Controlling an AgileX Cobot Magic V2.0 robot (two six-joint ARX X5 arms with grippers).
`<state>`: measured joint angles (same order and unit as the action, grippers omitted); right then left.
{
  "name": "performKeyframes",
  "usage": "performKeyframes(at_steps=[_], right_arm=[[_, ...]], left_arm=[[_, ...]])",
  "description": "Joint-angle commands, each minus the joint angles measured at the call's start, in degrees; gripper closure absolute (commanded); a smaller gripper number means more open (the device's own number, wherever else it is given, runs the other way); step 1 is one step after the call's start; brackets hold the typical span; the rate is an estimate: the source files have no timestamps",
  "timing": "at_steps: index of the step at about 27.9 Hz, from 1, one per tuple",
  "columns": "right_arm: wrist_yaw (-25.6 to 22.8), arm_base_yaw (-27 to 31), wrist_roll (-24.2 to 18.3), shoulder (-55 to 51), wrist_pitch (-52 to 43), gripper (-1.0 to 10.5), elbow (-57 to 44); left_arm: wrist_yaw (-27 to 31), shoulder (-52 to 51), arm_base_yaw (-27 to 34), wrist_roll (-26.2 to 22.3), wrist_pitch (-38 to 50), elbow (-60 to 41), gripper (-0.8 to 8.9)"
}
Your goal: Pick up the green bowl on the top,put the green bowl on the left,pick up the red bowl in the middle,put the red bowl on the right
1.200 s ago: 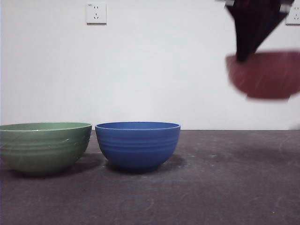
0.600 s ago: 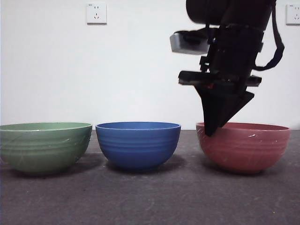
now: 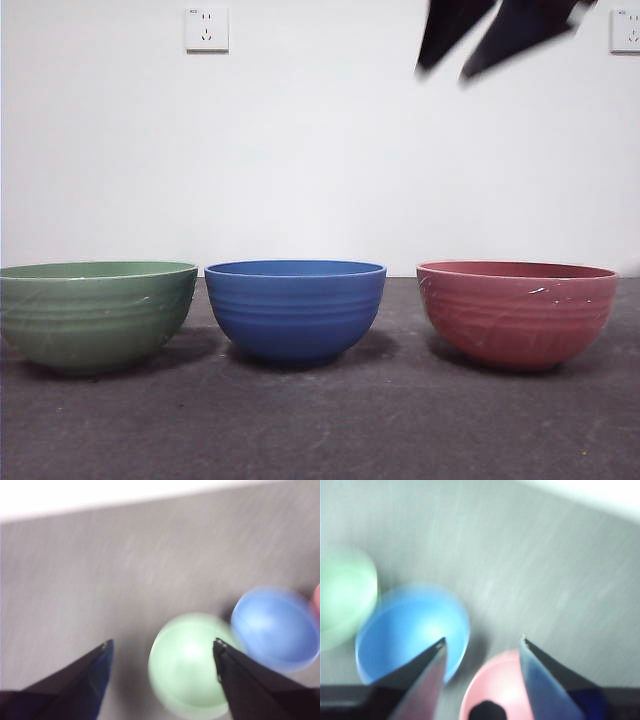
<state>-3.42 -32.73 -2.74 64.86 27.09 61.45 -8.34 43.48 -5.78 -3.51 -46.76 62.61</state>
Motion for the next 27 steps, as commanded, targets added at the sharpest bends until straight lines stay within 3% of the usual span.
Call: performKeyframes(at_steps=[1,6,12,27], right_arm=[[2.3,3.4,0.2,-5.7,-0.4,9.7,-0.6],[1.5,9.6,1.4,-21.2,-7.8,9.6,-13.4],[-1.6,10.3,4.3,-35.5,-15.5,9.6,-28.0],[-1.4,10.2,4.3,-36.8,-9.6,9.4,-28.8]], left_arm=[[-2.6,-0.2,0.1,0.1,3.2,-0.7,8.36],[-2.4,-3.7,0.1,0.6,10.1,-8.4,8.21],[-2.3,-14.3,0.1,2.1,18.3,-22.2,8.21],[-2.4,-16.6,0.1,2.2,16.6,-24.2,8.17]])
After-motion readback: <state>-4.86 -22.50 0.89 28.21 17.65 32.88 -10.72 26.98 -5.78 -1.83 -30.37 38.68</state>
